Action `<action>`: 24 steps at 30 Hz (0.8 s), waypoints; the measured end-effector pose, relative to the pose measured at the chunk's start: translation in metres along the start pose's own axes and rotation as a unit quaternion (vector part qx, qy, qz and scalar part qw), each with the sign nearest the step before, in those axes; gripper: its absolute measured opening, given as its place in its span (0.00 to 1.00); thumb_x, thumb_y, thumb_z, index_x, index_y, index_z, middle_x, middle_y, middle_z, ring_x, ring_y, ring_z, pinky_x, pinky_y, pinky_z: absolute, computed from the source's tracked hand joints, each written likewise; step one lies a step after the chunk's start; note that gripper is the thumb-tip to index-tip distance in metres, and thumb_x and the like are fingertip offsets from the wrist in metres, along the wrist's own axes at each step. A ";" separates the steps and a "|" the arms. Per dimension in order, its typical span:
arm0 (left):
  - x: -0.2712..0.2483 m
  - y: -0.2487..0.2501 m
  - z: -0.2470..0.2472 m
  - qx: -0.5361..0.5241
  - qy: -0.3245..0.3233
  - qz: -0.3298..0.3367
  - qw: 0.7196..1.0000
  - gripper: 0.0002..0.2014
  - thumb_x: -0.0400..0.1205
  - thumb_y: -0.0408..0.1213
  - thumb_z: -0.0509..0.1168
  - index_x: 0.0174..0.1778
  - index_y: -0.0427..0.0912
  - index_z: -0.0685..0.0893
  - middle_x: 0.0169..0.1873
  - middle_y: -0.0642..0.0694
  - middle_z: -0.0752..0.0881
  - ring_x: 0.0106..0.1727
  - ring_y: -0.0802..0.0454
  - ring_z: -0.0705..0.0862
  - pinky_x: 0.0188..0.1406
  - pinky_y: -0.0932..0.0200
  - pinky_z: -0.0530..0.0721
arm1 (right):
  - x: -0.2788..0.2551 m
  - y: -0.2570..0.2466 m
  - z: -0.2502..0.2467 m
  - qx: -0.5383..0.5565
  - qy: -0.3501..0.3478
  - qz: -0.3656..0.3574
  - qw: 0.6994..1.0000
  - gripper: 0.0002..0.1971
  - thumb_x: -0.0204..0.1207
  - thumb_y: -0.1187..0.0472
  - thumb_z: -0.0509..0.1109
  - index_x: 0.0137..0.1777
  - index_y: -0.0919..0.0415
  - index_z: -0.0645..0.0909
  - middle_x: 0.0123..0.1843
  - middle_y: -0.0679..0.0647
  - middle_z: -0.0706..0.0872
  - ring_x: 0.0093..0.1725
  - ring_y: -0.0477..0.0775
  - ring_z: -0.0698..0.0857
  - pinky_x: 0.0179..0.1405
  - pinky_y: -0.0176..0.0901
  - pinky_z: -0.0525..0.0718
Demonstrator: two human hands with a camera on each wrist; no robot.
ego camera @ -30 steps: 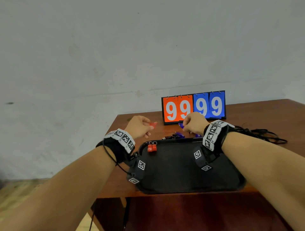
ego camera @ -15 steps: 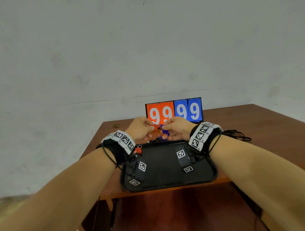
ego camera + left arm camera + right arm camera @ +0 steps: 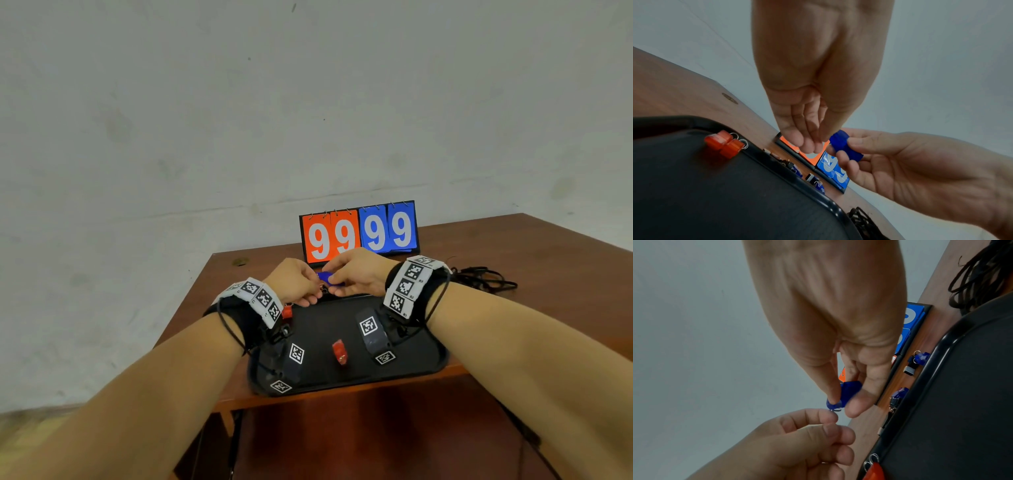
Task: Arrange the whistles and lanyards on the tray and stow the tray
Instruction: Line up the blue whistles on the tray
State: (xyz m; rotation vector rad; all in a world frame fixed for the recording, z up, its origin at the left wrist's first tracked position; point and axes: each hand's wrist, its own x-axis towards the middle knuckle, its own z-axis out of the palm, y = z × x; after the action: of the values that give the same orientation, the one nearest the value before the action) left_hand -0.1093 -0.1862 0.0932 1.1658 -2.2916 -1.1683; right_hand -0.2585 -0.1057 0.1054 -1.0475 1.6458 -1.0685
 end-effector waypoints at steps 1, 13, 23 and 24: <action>0.002 -0.004 0.003 0.015 0.006 -0.001 1.000 0.02 0.80 0.27 0.71 0.45 0.38 0.86 0.44 0.37 0.92 0.37 0.52 0.88 0.37 0.61 0.87 | 0.001 0.003 0.001 -0.012 0.003 0.005 1.000 0.15 0.78 0.75 0.70 0.62 0.63 0.83 0.61 0.67 0.84 0.46 0.56 0.89 0.48 0.46 0.91; 0.009 -0.023 0.019 0.095 -0.083 -0.019 0.992 0.06 0.79 0.36 0.73 0.51 0.42 0.88 0.43 0.45 0.90 0.36 0.56 0.87 0.32 0.63 0.82 | 0.010 0.027 -0.010 -0.086 0.025 0.038 0.995 0.15 0.79 0.73 0.70 0.63 0.60 0.83 0.58 0.64 0.85 0.47 0.56 0.90 0.52 0.49 0.91; -0.003 -0.016 0.068 0.163 -0.225 -0.127 0.952 0.21 0.75 0.49 0.78 0.53 0.35 0.86 0.33 0.44 0.86 0.27 0.50 0.87 0.31 0.55 0.85 | -0.006 0.048 -0.026 -0.119 0.034 0.032 0.992 0.14 0.76 0.74 0.73 0.61 0.64 0.85 0.56 0.64 0.88 0.43 0.53 0.89 0.46 0.43 0.89; -0.004 -0.015 0.072 0.166 -0.222 -0.128 0.952 0.20 0.75 0.48 0.78 0.51 0.35 0.86 0.33 0.43 0.86 0.26 0.50 0.87 0.30 0.56 0.85 | -0.008 0.049 -0.028 -0.113 0.032 0.036 0.993 0.14 0.76 0.74 0.73 0.61 0.64 0.85 0.56 0.65 0.88 0.43 0.54 0.89 0.46 0.43 0.89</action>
State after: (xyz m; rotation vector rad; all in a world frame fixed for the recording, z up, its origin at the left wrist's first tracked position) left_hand -0.1414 -0.1506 0.0376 1.4824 -2.8269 -1.2753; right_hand -0.2916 -0.0791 0.0676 -1.0993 1.8740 -0.8924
